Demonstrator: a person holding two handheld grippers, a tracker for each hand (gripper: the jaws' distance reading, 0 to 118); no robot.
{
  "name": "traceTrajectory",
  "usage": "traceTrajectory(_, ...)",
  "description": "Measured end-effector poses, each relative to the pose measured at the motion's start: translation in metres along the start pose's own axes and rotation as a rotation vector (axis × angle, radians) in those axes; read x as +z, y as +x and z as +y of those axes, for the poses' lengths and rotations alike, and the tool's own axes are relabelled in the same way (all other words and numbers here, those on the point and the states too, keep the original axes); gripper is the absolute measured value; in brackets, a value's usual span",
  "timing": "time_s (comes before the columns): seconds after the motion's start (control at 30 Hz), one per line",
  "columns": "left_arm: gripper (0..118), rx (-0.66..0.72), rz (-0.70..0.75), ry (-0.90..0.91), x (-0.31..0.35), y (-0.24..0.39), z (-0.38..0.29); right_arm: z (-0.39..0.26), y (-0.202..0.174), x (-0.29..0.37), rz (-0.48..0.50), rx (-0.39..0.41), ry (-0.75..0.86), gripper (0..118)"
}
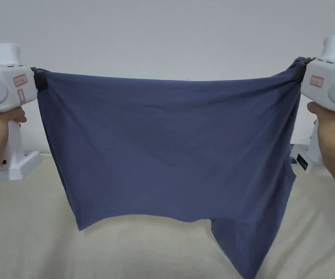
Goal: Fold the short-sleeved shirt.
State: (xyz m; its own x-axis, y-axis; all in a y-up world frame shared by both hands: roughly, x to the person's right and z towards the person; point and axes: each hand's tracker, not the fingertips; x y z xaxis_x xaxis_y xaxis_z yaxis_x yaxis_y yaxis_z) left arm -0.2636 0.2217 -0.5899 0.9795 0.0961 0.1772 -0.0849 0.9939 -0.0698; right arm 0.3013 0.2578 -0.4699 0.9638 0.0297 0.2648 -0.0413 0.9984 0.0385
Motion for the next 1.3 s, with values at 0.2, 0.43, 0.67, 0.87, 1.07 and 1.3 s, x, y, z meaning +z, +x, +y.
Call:
traceTrajectory(0.2,4,-0.030,-0.002,-0.006,-0.002,0.001,-0.009,-0.016,0.001,-0.017,0.017,0.014,-0.068,2)
traceTrajectory(0.43,4,-0.087,-0.072,-0.063,0.044,-0.013,-0.093,-0.101,0.010,0.034,0.081,0.013,-0.130,2)
traceTrajectory(0.67,4,-0.024,-0.082,-0.203,0.122,-0.032,-0.180,-0.185,0.024,0.148,0.150,-0.113,-0.110,2)
traceTrajectory(0.87,4,-0.030,-0.059,-0.172,0.219,-0.026,-0.260,-0.246,0.037,0.244,0.139,-0.116,-0.166,2)
traceTrajectory(1.07,4,0.152,-0.026,-0.244,0.312,-0.021,-0.335,-0.300,0.048,0.345,0.051,-0.240,-0.237,2)
traceTrajectory(1.3,4,0.131,0.038,-0.332,0.367,-0.024,-0.414,-0.419,0.056,0.404,-0.028,-0.325,-0.498,2)
